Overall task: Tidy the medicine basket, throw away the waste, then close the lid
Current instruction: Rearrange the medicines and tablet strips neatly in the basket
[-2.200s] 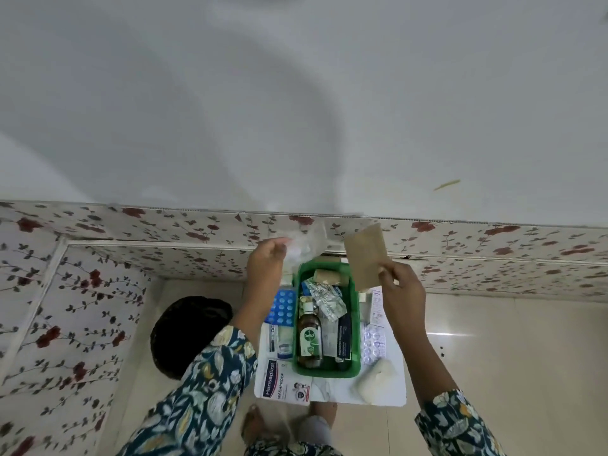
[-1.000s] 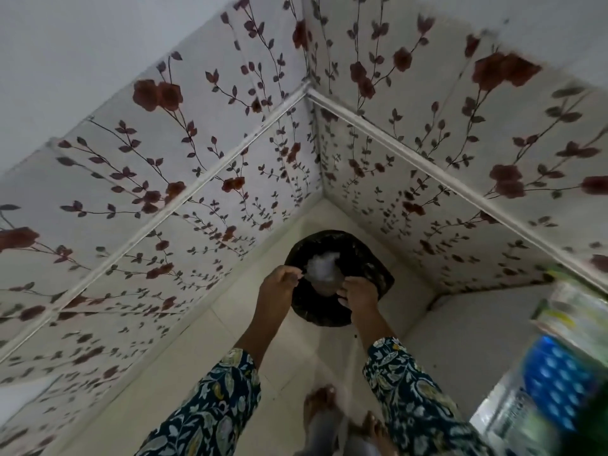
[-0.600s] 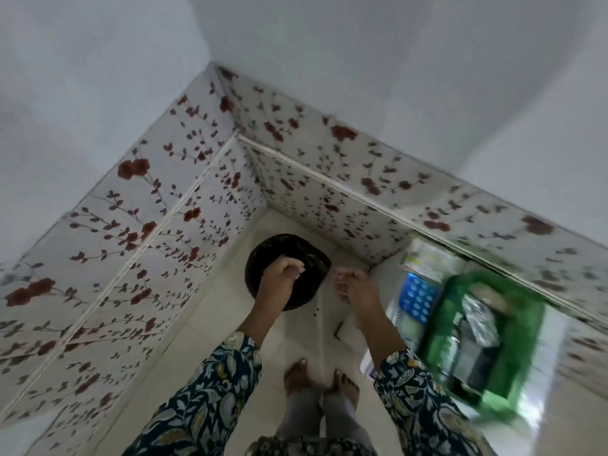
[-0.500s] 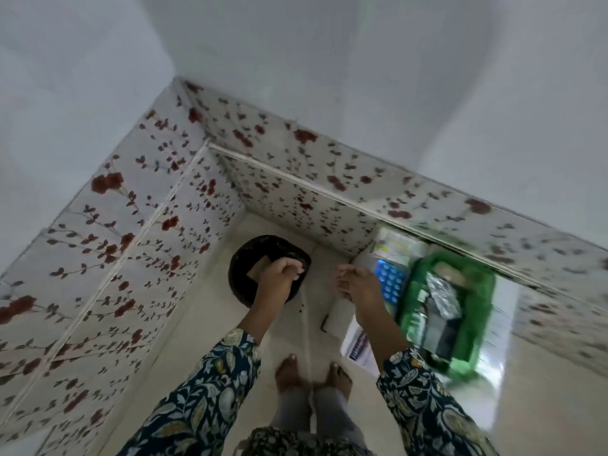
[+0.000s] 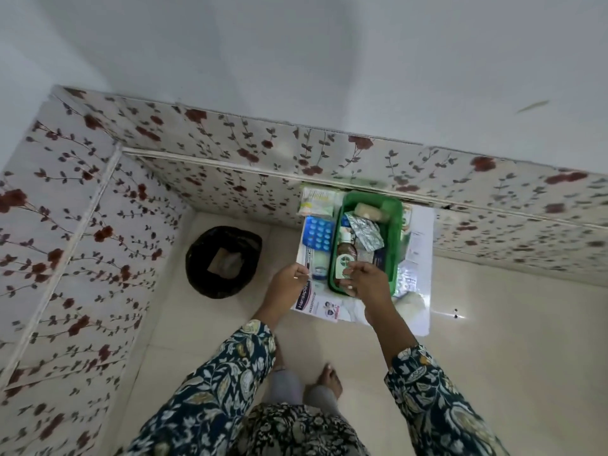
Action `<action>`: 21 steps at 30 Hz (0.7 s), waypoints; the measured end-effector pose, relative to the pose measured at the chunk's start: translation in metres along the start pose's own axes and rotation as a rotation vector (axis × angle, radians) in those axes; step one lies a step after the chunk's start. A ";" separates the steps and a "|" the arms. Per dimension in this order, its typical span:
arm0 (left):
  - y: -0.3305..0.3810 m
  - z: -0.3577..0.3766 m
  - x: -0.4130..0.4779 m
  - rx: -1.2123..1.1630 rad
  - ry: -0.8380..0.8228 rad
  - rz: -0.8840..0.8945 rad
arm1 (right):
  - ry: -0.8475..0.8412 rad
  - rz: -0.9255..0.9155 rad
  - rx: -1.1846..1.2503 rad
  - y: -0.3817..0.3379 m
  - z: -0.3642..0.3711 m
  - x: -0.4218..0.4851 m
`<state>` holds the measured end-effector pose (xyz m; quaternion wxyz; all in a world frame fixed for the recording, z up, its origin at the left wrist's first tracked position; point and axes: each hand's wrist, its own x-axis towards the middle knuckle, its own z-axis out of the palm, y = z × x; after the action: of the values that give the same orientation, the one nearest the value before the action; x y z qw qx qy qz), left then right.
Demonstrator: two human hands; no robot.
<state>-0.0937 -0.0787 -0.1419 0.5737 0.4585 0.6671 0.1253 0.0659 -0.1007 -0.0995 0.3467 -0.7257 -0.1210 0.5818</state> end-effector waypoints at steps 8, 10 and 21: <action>-0.008 0.030 0.022 0.151 0.077 -0.031 | 0.017 -0.132 -0.107 0.019 -0.013 0.004; -0.009 0.038 0.039 0.320 0.077 0.029 | 0.035 -0.179 -0.134 0.019 -0.011 0.012; -0.025 0.054 0.069 0.937 0.080 0.315 | 0.109 -0.310 -0.299 0.018 -0.005 0.029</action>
<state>-0.0522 -0.0603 -0.2209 0.2540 0.7570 0.5960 -0.0852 0.0745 -0.0993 -0.1328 0.3269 -0.7721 -0.2971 0.4569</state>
